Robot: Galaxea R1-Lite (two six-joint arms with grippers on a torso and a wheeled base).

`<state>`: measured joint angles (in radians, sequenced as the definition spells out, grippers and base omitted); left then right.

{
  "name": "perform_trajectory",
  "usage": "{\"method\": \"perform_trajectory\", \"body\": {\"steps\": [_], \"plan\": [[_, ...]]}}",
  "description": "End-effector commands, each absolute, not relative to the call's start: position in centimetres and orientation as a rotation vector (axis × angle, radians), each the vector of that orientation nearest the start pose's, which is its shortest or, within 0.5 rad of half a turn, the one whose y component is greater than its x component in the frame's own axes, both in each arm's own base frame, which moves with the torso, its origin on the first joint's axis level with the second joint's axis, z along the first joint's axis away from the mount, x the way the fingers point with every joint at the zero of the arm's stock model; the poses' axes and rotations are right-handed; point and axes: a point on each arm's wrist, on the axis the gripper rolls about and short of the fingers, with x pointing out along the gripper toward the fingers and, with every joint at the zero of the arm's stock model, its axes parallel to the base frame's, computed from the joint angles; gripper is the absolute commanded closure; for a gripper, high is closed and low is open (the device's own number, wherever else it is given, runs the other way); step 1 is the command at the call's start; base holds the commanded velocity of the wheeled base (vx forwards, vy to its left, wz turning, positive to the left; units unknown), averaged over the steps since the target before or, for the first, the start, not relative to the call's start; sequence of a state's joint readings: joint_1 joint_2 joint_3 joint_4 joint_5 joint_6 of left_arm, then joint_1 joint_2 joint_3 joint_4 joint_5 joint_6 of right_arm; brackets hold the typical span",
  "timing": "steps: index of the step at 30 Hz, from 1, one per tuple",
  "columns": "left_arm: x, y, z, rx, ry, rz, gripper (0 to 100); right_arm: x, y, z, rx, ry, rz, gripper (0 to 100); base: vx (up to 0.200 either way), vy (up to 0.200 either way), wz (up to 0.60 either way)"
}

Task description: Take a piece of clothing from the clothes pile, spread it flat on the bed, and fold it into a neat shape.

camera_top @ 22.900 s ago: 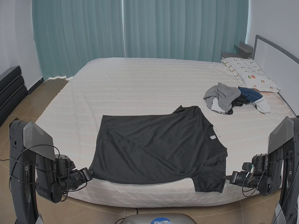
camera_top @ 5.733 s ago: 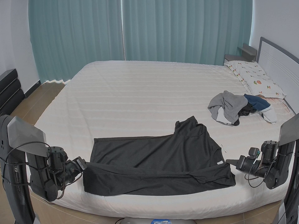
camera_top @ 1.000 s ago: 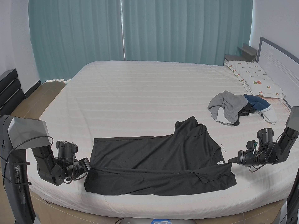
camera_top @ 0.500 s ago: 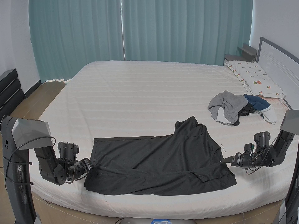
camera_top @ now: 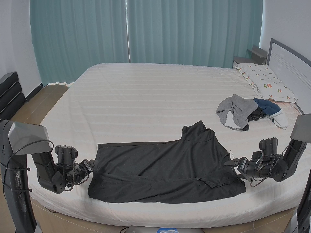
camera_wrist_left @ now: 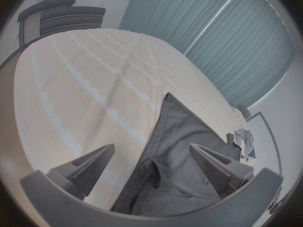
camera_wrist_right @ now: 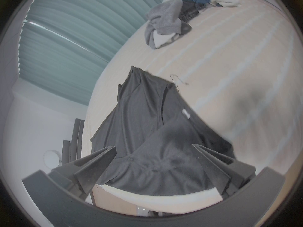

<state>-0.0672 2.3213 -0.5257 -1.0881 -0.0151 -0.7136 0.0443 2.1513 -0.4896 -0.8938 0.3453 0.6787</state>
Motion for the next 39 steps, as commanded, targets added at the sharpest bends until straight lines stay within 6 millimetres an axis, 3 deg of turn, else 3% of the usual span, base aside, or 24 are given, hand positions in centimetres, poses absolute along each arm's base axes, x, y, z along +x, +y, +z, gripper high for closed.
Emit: {"method": "perform_trajectory", "body": {"steps": [1, 6, 14, 26, 34, 39], "plan": [[30.0, -2.0, -3.2, -0.690, 0.686, 0.167, 0, 27.2, 4.7, 0.0, 0.762, 0.911, 0.055, 0, -0.200, 0.000, 0.00], [29.2, -2.2, -3.3, -0.728, 0.703, 0.138, 0, 26.8, 5.5, -2.1, 0.795, 0.918, 0.041, 0, -0.200, 0.000, 0.00], [29.4, -2.2, -3.8, -0.730, 0.714, 0.135, 0, 26.7, 7.0, -4.3, 0.776, 0.800, 0.027, 0, 0.000, 0.000, 0.00], [29.4, -2.3, -3.9, -0.727, 0.715, 0.133, 0, 26.9, 7.9, -5.1, 0.750, 0.777, 0.018, 0, 0.000, 0.000, 0.00], [29.4, -2.3, -3.9, -0.727, 0.715, 0.133, 0, 28.9, 8.5, -5.1, 0.750, 0.693, 0.008, 0, 0.000, 0.000, 0.00], [29.3, -2.3, -3.9, -0.727, 0.716, 0.134, 0, 28.7, 8.3, -4.8, 0.752, 0.692, 0.002, 0, 0.000, 0.000, 0.00]]}}
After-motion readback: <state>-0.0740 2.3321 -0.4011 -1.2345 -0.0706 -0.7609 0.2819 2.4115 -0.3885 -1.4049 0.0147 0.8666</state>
